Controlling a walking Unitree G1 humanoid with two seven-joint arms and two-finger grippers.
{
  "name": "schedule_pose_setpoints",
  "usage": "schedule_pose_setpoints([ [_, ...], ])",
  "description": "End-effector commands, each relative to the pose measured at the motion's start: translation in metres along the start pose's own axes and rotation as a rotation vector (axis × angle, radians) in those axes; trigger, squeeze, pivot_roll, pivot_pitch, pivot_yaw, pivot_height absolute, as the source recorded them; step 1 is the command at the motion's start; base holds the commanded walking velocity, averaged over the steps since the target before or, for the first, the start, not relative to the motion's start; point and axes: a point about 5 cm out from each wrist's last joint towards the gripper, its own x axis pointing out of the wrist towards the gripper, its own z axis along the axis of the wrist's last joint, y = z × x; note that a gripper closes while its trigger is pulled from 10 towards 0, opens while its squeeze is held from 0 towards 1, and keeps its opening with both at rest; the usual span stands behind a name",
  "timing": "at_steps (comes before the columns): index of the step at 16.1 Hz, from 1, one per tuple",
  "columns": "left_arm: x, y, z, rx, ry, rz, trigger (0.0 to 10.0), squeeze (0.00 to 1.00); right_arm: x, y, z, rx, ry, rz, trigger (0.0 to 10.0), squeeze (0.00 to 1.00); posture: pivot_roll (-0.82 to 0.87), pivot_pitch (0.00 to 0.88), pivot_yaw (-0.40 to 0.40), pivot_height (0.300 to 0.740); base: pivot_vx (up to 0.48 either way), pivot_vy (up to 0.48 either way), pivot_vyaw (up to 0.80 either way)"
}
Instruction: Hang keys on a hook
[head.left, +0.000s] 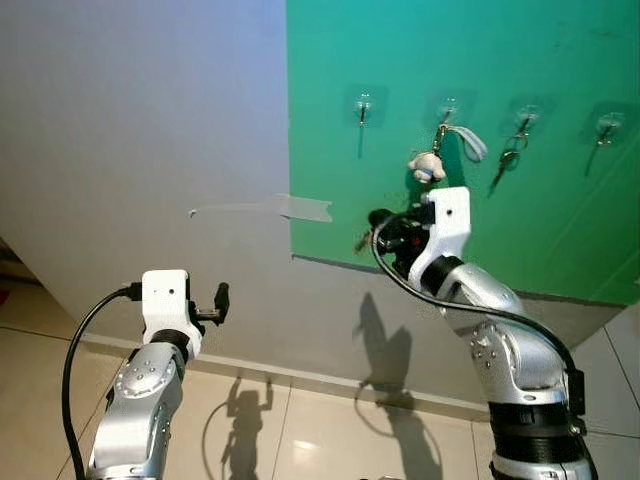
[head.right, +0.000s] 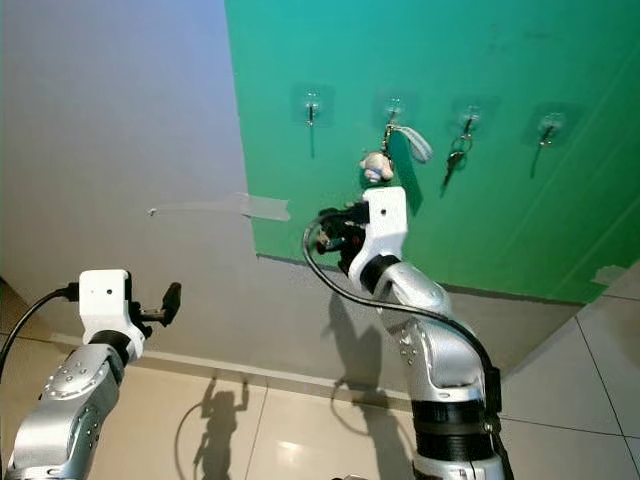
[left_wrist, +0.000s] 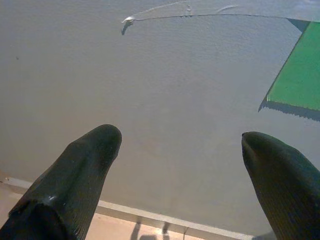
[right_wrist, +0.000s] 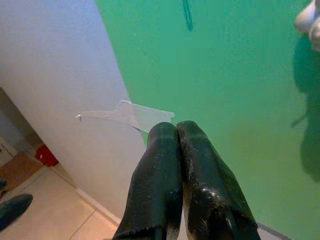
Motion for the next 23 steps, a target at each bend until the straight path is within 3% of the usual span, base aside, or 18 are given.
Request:
schedule_pose_setpoints([
  [1,-0.002,-0.003,0.001,0.011,0.003,-0.002,10.0,0.00,0.002,0.004,0.012,-0.008,-0.022,0.019,10.0,0.00,-0.04,0.000,-0.019,0.740,0.000,0.000,0.00],
  [11,0.001,-0.011,0.000,0.008,-0.003,0.004,10.0,0.00,0.029,-0.011,0.058,-0.042,-0.082,-0.060,10.0,0.00,-0.04,0.000,-0.033,0.740,0.000,0.000,0.00],
  [23,0.004,-0.017,-0.002,0.007,-0.005,0.006,10.0,0.00,0.052,-0.001,0.091,-0.103,-0.134,-0.014,10.0,0.00,-0.01,0.000,-0.064,0.740,0.000,0.000,0.00],
])
